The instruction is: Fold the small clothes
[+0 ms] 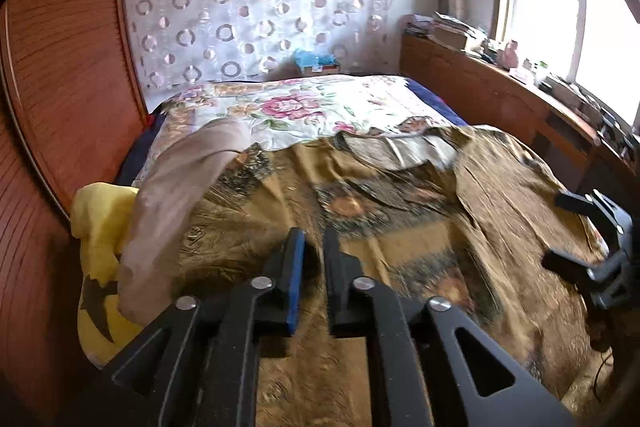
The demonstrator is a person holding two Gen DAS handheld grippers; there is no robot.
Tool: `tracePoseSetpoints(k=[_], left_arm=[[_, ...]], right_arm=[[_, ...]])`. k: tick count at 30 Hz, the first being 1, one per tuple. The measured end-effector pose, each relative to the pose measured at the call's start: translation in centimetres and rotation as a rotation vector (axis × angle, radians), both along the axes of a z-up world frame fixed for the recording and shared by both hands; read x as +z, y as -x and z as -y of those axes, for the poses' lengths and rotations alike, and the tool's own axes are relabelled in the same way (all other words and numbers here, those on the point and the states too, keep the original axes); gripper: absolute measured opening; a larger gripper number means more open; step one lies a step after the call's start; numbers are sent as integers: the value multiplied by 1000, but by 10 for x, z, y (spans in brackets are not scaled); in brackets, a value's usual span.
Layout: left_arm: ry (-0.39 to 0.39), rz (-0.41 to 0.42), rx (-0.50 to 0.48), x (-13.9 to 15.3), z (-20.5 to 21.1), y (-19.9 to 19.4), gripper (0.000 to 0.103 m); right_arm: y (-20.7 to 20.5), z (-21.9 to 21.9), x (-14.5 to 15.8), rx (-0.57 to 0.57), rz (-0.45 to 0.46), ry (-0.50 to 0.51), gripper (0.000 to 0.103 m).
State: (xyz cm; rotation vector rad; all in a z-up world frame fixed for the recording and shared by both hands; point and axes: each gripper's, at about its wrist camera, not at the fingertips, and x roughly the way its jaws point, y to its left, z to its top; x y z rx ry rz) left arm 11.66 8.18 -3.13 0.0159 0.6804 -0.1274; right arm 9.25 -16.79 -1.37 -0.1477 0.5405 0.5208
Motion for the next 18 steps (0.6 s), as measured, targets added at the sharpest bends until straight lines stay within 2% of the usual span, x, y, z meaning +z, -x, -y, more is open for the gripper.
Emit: tracePoseSetpoints(k=[1, 2, 4, 5, 7, 9, 10, 18], left_arm=[[-4, 10, -4, 1, 2, 7, 28], [-8, 23, -9, 3, 4, 15, 31], [-8, 47, -9, 8, 4, 28, 45], [-2, 58, -6, 10, 4, 35, 47], [22, 77, 6, 12, -1, 50, 64], [33, 89, 18, 14, -7, 61, 74], [33, 97, 31, 14, -13, 68, 77], [42, 94, 149, 7, -50, 93, 77]], right_arm=[[-1, 0, 0, -2, -3, 1, 103], [0, -1, -1, -3, -5, 1, 103], [0, -2, 0, -3, -9, -1, 103], [0, -4, 0, -2, -9, -3, 103], [2, -5, 4, 10, -11, -6, 103], [-2, -5, 6, 30, -8, -3, 103], [-3, -7, 7, 41, -4, 3, 103], [-23, -48, 12, 144, 21, 41, 103]])
